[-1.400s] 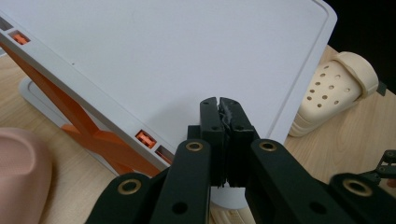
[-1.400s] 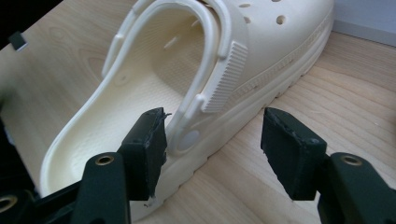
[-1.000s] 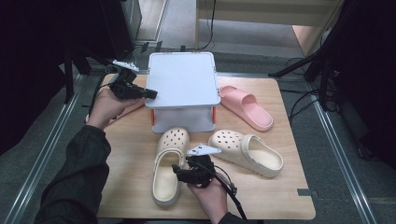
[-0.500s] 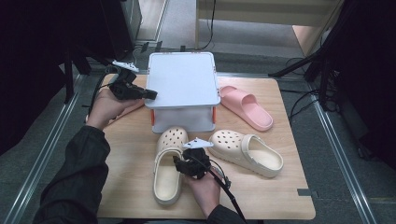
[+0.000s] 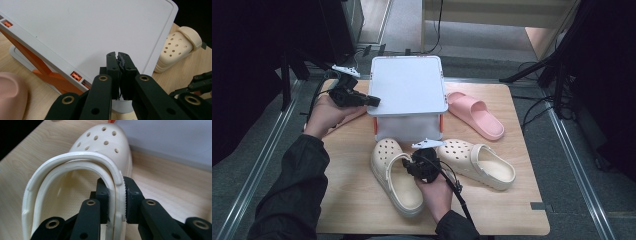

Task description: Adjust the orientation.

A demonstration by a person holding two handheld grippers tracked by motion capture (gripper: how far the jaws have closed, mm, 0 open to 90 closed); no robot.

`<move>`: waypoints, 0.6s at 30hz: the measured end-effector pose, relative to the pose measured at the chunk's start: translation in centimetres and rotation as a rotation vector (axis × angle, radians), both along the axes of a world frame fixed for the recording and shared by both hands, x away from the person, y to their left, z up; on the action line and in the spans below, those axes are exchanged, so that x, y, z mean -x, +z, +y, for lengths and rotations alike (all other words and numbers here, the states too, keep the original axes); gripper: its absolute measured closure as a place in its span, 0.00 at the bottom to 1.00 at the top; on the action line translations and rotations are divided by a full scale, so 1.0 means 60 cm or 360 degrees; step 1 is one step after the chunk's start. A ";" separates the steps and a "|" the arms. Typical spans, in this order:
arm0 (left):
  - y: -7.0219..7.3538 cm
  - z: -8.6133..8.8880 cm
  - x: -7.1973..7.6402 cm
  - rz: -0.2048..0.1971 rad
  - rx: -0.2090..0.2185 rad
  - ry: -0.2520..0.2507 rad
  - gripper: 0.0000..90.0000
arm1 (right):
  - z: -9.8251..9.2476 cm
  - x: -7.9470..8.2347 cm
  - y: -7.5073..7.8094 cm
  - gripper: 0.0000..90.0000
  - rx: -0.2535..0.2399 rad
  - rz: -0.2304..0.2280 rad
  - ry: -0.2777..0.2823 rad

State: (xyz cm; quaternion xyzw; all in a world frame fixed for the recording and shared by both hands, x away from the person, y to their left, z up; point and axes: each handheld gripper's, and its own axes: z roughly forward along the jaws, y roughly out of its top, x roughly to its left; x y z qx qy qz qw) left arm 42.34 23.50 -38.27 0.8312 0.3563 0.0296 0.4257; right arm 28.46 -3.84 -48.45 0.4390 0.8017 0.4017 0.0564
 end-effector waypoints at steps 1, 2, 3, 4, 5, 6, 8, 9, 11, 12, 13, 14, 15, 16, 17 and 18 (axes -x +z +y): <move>0.000 0.000 0.000 0.0000 0.0000 0.0000 0.97 | 0.000 0.000 0.000 0.87 0.0000 0.0000 0.0000; 0.000 0.001 0.000 0.0005 0.0009 -0.0005 0.97 | 0.000 -0.001 0.003 0.87 0.0013 -0.0010 0.0001; -0.001 0.002 -0.001 0.0011 0.0014 -0.0008 0.97 | -0.002 -0.008 0.011 0.87 0.0036 -0.0028 0.0005; -0.001 0.002 -0.001 0.0011 0.0014 -0.0008 0.97 | -0.003 -0.010 0.015 0.87 0.0038 -0.0033 0.0007; -0.001 0.001 -0.001 0.0011 0.0015 -0.0006 0.98 | -0.004 -0.014 0.020 0.87 0.0043 -0.0045 0.0005; -0.001 0.001 -0.001 0.0011 0.0015 -0.0006 0.98 | -0.004 -0.014 0.020 0.87 0.0043 -0.0045 0.0005; 0.000 0.001 -0.001 0.0015 0.0013 -0.0001 0.98 | -0.004 -0.025 0.031 0.87 0.0025 -0.0057 -0.0003; -0.001 0.002 -0.001 0.0016 0.0016 -0.0004 0.98 | -0.004 -0.029 0.035 0.87 0.0017 -0.0053 -0.0005; -0.001 0.003 -0.002 0.0026 0.0023 -0.0002 0.98 | -0.003 -0.035 0.038 0.87 0.0017 -0.0051 -0.0009; -0.002 0.003 -0.002 0.0031 0.0028 0.0003 0.98 | -0.001 -0.041 0.040 0.87 0.0012 -0.0045 -0.0014; -0.001 0.003 -0.002 0.0028 0.0024 0.0003 0.99 | 0.002 -0.054 0.042 0.87 0.0028 -0.0052 -0.0035; -0.001 0.002 -0.002 0.0025 0.0020 0.0003 0.99 | 0.004 -0.058 0.043 0.87 0.0031 -0.0054 -0.0043; -0.001 0.002 -0.002 0.0023 0.0019 0.0002 0.99 | 0.005 -0.064 0.043 0.86 0.0036 -0.0060 -0.0051; -0.001 0.002 -0.002 0.0023 0.0019 0.0002 0.99 | 0.005 -0.064 0.043 0.86 0.0036 -0.0060 -0.0051; -0.001 0.002 -0.002 0.0028 0.0024 0.0004 0.99 | 0.006 -0.079 0.042 0.86 0.0046 -0.0071 -0.0087; -0.001 0.002 -0.002 0.0028 0.0024 0.0004 0.99 | 0.006 -0.079 0.042 0.86 0.0046 -0.0071 -0.0087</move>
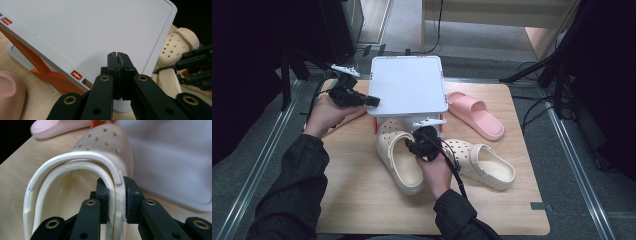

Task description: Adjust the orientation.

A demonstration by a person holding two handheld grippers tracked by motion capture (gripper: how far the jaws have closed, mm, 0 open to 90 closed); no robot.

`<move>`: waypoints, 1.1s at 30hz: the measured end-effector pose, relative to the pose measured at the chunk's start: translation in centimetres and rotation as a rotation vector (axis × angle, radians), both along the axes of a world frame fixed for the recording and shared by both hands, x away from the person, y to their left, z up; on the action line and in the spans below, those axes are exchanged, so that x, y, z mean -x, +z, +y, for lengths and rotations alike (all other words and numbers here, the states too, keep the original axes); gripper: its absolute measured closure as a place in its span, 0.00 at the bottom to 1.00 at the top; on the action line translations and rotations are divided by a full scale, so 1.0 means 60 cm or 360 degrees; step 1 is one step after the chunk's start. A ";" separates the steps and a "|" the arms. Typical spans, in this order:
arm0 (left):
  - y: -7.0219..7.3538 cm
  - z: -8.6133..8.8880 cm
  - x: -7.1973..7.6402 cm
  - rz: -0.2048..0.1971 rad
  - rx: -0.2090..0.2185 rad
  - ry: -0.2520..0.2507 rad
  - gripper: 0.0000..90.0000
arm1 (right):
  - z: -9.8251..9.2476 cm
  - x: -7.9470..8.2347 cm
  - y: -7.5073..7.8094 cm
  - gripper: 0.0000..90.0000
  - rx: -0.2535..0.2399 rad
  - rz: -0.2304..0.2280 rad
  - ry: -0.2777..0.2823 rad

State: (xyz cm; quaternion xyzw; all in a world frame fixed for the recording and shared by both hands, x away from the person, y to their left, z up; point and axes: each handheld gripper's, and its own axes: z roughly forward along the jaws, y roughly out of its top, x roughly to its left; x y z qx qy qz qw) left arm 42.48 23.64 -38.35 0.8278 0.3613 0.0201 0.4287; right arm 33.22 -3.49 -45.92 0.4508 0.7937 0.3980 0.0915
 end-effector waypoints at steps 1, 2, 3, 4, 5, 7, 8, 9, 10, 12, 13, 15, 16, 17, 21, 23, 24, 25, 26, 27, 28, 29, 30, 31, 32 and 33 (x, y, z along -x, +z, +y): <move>0.000 0.000 0.000 0.0005 0.0008 0.0005 0.99 | 0.000 -0.014 -0.002 0.86 -0.0005 0.0003 -0.0031; -0.001 0.001 0.000 0.0014 0.0013 0.0010 0.99 | 0.001 -0.019 -0.003 0.86 -0.0008 0.0003 -0.0038; -0.001 0.001 -0.001 0.0017 0.0015 0.0013 0.99 | 0.002 -0.025 -0.005 0.86 -0.0003 -0.0004 -0.0052; -0.001 0.001 -0.001 0.0017 0.0015 0.0013 0.99 | 0.002 -0.025 -0.005 0.86 -0.0003 -0.0004 -0.0052; -0.001 0.000 0.000 0.0007 0.0010 0.0010 0.99 | 0.007 -0.038 -0.012 0.86 -0.0005 -0.0008 -0.0083; -0.001 -0.001 0.001 -0.0001 0.0004 0.0012 0.99 | 0.009 -0.047 -0.019 0.86 -0.0012 -0.0015 -0.0121; -0.001 -0.002 0.001 -0.0007 0.0004 0.0013 0.99 | 0.009 -0.051 -0.022 0.86 -0.0013 -0.0012 -0.0126; -0.001 -0.002 0.001 -0.0010 0.0000 0.0010 0.99 | 0.010 -0.054 -0.026 0.86 -0.0010 -0.0006 -0.0136; -0.001 -0.002 0.001 -0.0010 0.0000 0.0010 0.99 | 0.010 -0.054 -0.026 0.86 -0.0010 -0.0006 -0.0136; -0.001 -0.002 0.001 -0.0014 0.0002 0.0010 0.99 | 0.011 -0.056 -0.034 0.85 0.0005 -0.0012 -0.0162; -0.001 -0.002 0.001 -0.0010 0.0007 0.0014 0.99 | 0.010 -0.055 -0.036 0.85 -0.0013 -0.0004 -0.0160; -0.001 -0.003 0.001 -0.0009 0.0001 0.0016 0.99 | 0.007 -0.051 -0.039 0.82 -0.0035 0.0000 -0.0144; -0.001 -0.004 0.001 -0.0007 -0.0001 0.0014 0.99 | 0.007 -0.051 -0.039 0.81 -0.0040 0.0003 -0.0138; -0.001 -0.004 0.001 -0.0008 -0.0002 0.0013 0.99 | 0.006 -0.049 -0.039 0.79 -0.0046 0.0007 -0.0126; -0.003 -0.003 0.003 -0.0015 0.0022 0.0027 0.99 | 0.003 -0.043 -0.039 0.77 -0.0045 0.0002 -0.0098; -0.004 -0.002 0.003 -0.0016 0.0029 0.0026 0.99 | 0.002 -0.042 -0.038 0.76 -0.0049 0.0003 -0.0094; -0.004 -0.002 0.003 -0.0017 0.0030 0.0026 0.99 | -0.001 -0.040 -0.036 0.73 -0.0064 0.0010 -0.0086; -0.004 -0.003 0.004 -0.0021 0.0025 0.0032 0.99 | -0.006 -0.035 -0.031 0.69 -0.0080 0.0010 -0.0059; -0.004 -0.003 0.004 -0.0021 0.0025 0.0032 0.99 | -0.006 -0.035 -0.031 0.69 -0.0080 0.0010 -0.0059; -0.003 -0.004 0.005 -0.0027 0.0019 0.0038 0.99 | -0.012 -0.027 -0.025 0.68 -0.0074 -0.0006 -0.0044; -0.003 -0.004 0.005 -0.0027 0.0019 0.0038 0.99 | -0.012 -0.027 -0.025 0.68 -0.0074 -0.0006 -0.0044; -0.003 -0.004 0.006 -0.0026 0.0015 0.0037 0.99 | -0.018 -0.017 -0.019 0.67 -0.0063 -0.0021 -0.0031; -0.003 -0.004 0.006 -0.0026 0.0015 0.0037 0.99 | -0.021 -0.013 -0.017 0.67 -0.0066 -0.0028 -0.0028; -0.004 -0.003 0.006 -0.0019 0.0026 0.0039 0.99 | -0.027 -0.006 -0.012 0.68 -0.0074 -0.0038 -0.0024; -0.004 -0.003 0.006 -0.0019 0.0026 0.0039 0.99 | -0.027 -0.006 -0.012 0.68 -0.0074 -0.0038 -0.0024; -0.004 -0.002 0.005 -0.0011 0.0034 0.0039 0.99 | -0.034 0.004 -0.007 0.69 -0.0082 -0.0046 -0.0012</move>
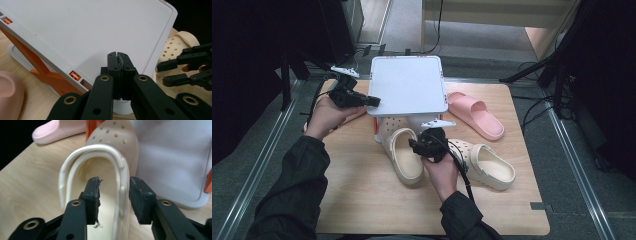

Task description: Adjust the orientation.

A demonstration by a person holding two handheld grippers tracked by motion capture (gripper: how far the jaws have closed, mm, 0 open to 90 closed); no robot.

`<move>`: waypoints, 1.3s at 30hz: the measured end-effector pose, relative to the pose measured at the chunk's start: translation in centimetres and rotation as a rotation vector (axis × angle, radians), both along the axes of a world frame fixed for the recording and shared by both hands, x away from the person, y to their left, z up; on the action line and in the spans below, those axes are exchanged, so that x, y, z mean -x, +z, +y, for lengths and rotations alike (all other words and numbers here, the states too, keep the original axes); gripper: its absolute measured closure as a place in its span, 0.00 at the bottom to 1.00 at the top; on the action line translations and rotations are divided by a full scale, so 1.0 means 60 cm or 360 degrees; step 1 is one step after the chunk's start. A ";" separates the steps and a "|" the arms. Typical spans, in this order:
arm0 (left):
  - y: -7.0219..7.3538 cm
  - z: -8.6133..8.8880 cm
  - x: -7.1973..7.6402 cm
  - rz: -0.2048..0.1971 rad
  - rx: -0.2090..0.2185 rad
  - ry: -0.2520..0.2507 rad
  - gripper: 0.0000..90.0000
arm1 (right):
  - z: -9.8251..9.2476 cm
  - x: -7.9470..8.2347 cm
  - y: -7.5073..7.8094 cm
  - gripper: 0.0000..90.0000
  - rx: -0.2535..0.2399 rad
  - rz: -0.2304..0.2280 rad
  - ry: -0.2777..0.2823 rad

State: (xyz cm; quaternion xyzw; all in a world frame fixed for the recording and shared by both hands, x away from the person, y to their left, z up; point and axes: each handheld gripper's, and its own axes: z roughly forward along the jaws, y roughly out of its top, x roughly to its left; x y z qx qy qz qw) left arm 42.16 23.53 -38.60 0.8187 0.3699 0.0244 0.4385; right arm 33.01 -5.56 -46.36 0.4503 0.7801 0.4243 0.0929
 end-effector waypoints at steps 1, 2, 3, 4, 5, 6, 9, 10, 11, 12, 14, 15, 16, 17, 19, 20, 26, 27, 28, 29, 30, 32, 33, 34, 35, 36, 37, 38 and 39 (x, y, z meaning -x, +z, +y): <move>0.000 0.000 0.000 0.0000 0.0000 0.0000 0.99 | 0.000 0.000 0.000 0.69 0.0000 0.0000 0.0000; -0.001 0.001 -0.001 0.0009 0.0012 -0.0004 0.99 | -0.009 0.012 0.004 0.76 -0.0029 0.0030 0.0036; -0.001 0.001 -0.001 0.0009 0.0012 -0.0004 0.99 | -0.009 0.012 0.004 0.76 -0.0029 0.0030 0.0036; -0.001 0.001 -0.001 0.0012 0.0013 -0.0008 0.99 | -0.011 0.016 0.004 0.78 -0.0032 0.0044 0.0048; 0.000 0.001 -0.001 0.0011 0.0011 -0.0008 0.99 | -0.014 0.022 0.004 0.84 -0.0030 0.0055 0.0063; 0.000 0.001 -0.001 0.0008 0.0009 -0.0007 0.99 | -0.019 0.032 0.005 0.90 -0.0027 0.0038 0.0092; 0.001 0.000 0.001 0.0002 -0.0005 -0.0005 0.99 | -0.023 0.044 0.005 0.96 -0.0029 0.0027 0.0124; 0.002 0.000 0.002 -0.0001 -0.0018 -0.0005 0.99 | -0.027 0.055 0.006 1.00 -0.0032 0.0016 0.0149; 0.002 -0.001 0.002 -0.0002 -0.0020 0.0000 0.99 | -0.028 0.059 0.005 1.00 -0.0031 0.0002 0.0157; 0.002 -0.001 0.002 -0.0002 -0.0020 0.0000 0.99 | -0.028 0.059 0.005 1.00 -0.0031 0.0002 0.0157; 0.003 -0.002 0.002 -0.0004 -0.0027 0.0004 0.99 | -0.034 0.077 0.002 1.00 -0.0036 -0.0010 0.0181; 0.003 -0.002 0.002 -0.0004 -0.0027 0.0004 0.99 | -0.034 0.077 0.002 1.00 -0.0036 -0.0010 0.0181; 0.003 -0.002 0.003 -0.0006 -0.0027 0.0004 0.99 | -0.035 0.088 -0.002 1.00 -0.0024 -0.0013 0.0200; 0.003 -0.002 0.003 -0.0006 -0.0027 0.0004 0.99 | -0.035 0.088 -0.002 1.00 -0.0024 -0.0013 0.0200; 0.003 -0.002 0.003 -0.0009 -0.0034 0.0005 0.99 | -0.036 0.099 -0.007 1.00 -0.0008 -0.0019 0.0221; 0.003 -0.002 0.004 -0.0013 -0.0039 0.0004 0.99 | -0.036 0.103 -0.010 1.00 -0.0003 -0.0022 0.0228; 0.002 -0.002 0.005 -0.0017 -0.0026 0.0011 0.99 | -0.044 0.133 -0.035 1.00 0.0036 0.0004 0.0250; 0.002 -0.002 0.005 -0.0019 -0.0026 0.0010 0.99 | -0.046 0.135 -0.038 1.00 0.0036 0.0011 0.0253; 0.002 -0.002 0.005 -0.0019 -0.0026 0.0009 0.99 | -0.048 0.139 -0.042 1.00 0.0030 0.0020 0.0262; 0.002 -0.002 0.005 -0.0019 -0.0026 0.0009 0.99 | -0.048 0.139 -0.042 1.00 0.0030 0.0020 0.0262; 0.001 -0.002 0.005 -0.0017 -0.0022 0.0011 0.99 | -0.050 0.147 -0.050 1.00 0.0025 0.0029 0.0271; 0.001 -0.002 0.005 -0.0016 -0.0021 0.0012 0.99 | -0.051 0.153 -0.057 1.00 0.0007 0.0038 0.0292; 0.002 -0.002 0.005 -0.0016 -0.0021 0.0012 0.99 | -0.051 0.153 -0.057 1.00 0.0007 0.0038 0.0292; 0.002 -0.002 0.005 -0.0019 -0.0024 0.0012 0.99 | -0.050 0.156 -0.061 1.00 0.0013 0.0037 0.0300; 0.002 -0.003 0.006 -0.0022 -0.0028 0.0012 0.99 | -0.049 0.160 -0.069 1.00 0.0029 0.0041 0.0324; 0.002 -0.003 0.006 -0.0025 -0.0032 0.0012 0.99 | -0.047 0.162 -0.074 1.00 0.0036 0.0058 0.0337; 0.002 -0.003 0.006 -0.0029 -0.0037 0.0013 0.99 | -0.045 0.163 -0.079 1.00 0.0049 0.0066 0.0348; 0.003 -0.003 0.007 -0.0032 -0.0041 0.0018 0.99 | -0.042 0.164 -0.088 1.00 0.0099 0.0059 0.0368; 0.003 -0.003 0.007 -0.0032 -0.0041 0.0018 0.99 | -0.042 0.164 -0.088 1.00 0.0099 0.0059 0.0368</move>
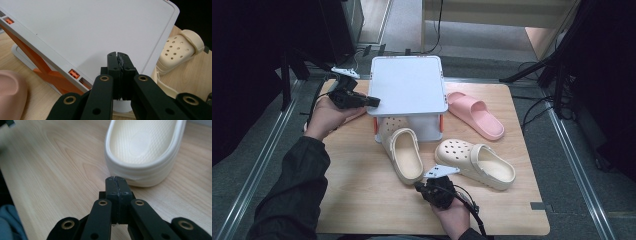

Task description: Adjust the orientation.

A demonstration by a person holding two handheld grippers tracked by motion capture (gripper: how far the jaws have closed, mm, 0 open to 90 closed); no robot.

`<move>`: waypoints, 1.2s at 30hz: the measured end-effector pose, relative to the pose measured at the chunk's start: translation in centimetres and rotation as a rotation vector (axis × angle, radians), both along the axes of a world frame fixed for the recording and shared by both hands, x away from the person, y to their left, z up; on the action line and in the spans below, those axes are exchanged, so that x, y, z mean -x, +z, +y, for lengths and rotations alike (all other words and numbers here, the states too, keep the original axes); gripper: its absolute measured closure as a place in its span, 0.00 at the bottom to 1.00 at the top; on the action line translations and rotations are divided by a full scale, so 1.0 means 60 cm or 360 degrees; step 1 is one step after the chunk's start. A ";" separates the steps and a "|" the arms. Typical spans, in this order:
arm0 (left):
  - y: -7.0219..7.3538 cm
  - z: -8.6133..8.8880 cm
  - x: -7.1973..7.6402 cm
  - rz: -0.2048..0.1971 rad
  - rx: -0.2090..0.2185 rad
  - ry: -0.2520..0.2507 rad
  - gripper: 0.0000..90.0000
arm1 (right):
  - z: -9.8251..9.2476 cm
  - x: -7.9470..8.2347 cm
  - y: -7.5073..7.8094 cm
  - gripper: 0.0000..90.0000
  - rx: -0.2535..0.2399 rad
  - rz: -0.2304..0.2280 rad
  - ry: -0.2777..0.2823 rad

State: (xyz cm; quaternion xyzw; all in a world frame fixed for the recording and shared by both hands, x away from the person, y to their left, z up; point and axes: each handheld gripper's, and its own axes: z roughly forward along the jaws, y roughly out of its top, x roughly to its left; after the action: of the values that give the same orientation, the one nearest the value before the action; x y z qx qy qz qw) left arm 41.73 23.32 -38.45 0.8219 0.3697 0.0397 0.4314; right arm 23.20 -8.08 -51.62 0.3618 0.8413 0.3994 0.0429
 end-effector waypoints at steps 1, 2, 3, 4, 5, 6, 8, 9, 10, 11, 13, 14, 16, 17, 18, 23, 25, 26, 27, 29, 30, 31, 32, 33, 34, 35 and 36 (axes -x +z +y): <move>0.000 0.000 0.000 -0.0002 -0.0002 0.0000 0.99 | 0.002 0.000 -0.003 1.00 0.0014 0.0006 0.0003; 0.000 0.000 0.001 -0.0004 0.0001 0.0001 0.99 | 0.004 -0.003 -0.010 1.00 0.0033 0.0010 0.0004; -0.001 0.001 0.000 0.0002 0.0008 0.0001 0.99 | 0.008 -0.008 -0.013 1.00 0.0005 0.0033 -0.0004; -0.001 0.001 0.000 0.0006 0.0017 -0.0001 0.99 | 0.010 -0.010 -0.013 1.00 -0.0005 0.0032 0.0000; -0.002 0.002 0.000 0.0005 0.0018 -0.0003 0.98 | 0.015 -0.013 -0.013 1.00 -0.0002 0.0016 0.0002; -0.002 0.002 0.001 0.0004 0.0019 -0.0002 0.99 | 0.018 -0.016 -0.013 1.00 0.0000 0.0017 0.0009; -0.001 0.002 0.001 0.0000 0.0014 -0.0005 0.99 | 0.022 -0.019 -0.012 1.00 0.0008 0.0014 0.0004; -0.002 0.003 0.002 0.0002 0.0015 -0.0004 0.99 | 0.028 -0.024 -0.011 1.00 0.0009 0.0023 0.0007; -0.002 0.003 0.002 0.0001 0.0016 -0.0004 0.99 | 0.030 -0.025 -0.010 1.00 0.0012 0.0024 0.0010; -0.002 0.003 0.002 0.0000 0.0017 -0.0005 0.99 | 0.032 -0.027 -0.009 1.00 0.0010 0.0025 0.0022; -0.002 0.003 0.002 0.0001 0.0017 -0.0003 0.99 | 0.036 -0.029 -0.008 1.00 0.0015 0.0027 0.0027; -0.002 0.003 0.003 -0.0003 0.0012 -0.0003 0.99 | 0.044 -0.034 -0.006 1.00 0.0009 0.0029 0.0042; -0.002 0.002 0.003 -0.0005 0.0011 0.0000 0.99 | 0.050 -0.039 -0.004 1.00 0.0002 0.0030 0.0046; -0.002 0.002 0.003 -0.0005 0.0015 0.0001 0.99 | 0.054 -0.044 -0.002 1.00 -0.0015 0.0029 0.0045; -0.002 0.002 0.003 -0.0005 0.0015 0.0001 0.99 | 0.055 -0.047 -0.001 1.00 -0.0034 0.0037 0.0047; -0.002 0.003 0.004 -0.0002 0.0020 -0.0005 0.99 | 0.067 -0.077 0.007 1.00 -0.0110 0.0046 0.0038; -0.002 0.002 0.004 -0.0003 0.0021 -0.0005 0.98 | 0.076 -0.089 0.010 1.00 -0.0101 0.0041 0.0049; -0.002 0.002 0.004 -0.0003 0.0020 -0.0005 0.98 | 0.076 -0.089 0.010 1.00 -0.0101 0.0041 0.0049; -0.002 0.003 0.004 -0.0001 0.0022 -0.0006 0.98 | 0.078 -0.092 0.010 1.00 -0.0100 0.0039 0.0054; -0.002 0.003 0.004 -0.0002 0.0021 -0.0005 0.98 | 0.086 -0.099 0.008 1.00 -0.0085 0.0019 0.0055; -0.002 0.002 0.004 -0.0004 0.0021 -0.0005 0.98 | 0.093 -0.106 0.007 1.00 -0.0067 0.0006 0.0058; -0.002 0.002 0.005 -0.0005 0.0015 -0.0005 0.98 | 0.096 -0.108 0.006 1.00 -0.0061 -0.0003 0.0057; -0.002 0.002 0.005 -0.0006 0.0014 -0.0003 0.98 | 0.100 -0.112 0.007 1.00 -0.0047 -0.0010 0.0054; -0.002 0.002 0.005 -0.0006 0.0014 -0.0005 0.98 | 0.104 -0.117 0.007 1.00 -0.0033 -0.0011 0.0057; -0.002 0.002 0.005 -0.0006 0.0014 -0.0005 0.98 | 0.104 -0.117 0.007 1.00 -0.0033 -0.0011 0.0057; -0.002 0.001 0.005 -0.0005 0.0014 -0.0004 0.98 | 0.108 -0.121 0.008 1.00 -0.0036 -0.0019 0.0062; -0.002 0.001 0.006 -0.0005 0.0013 -0.0002 0.98 | 0.114 -0.127 0.008 1.00 -0.0011 -0.0033 0.0058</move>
State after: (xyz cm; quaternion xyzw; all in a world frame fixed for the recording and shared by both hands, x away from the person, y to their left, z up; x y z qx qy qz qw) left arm 41.39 23.39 -38.54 0.8204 0.3686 0.0393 0.4353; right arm 30.82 -1.24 -51.14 0.3423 0.8459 0.4068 0.0431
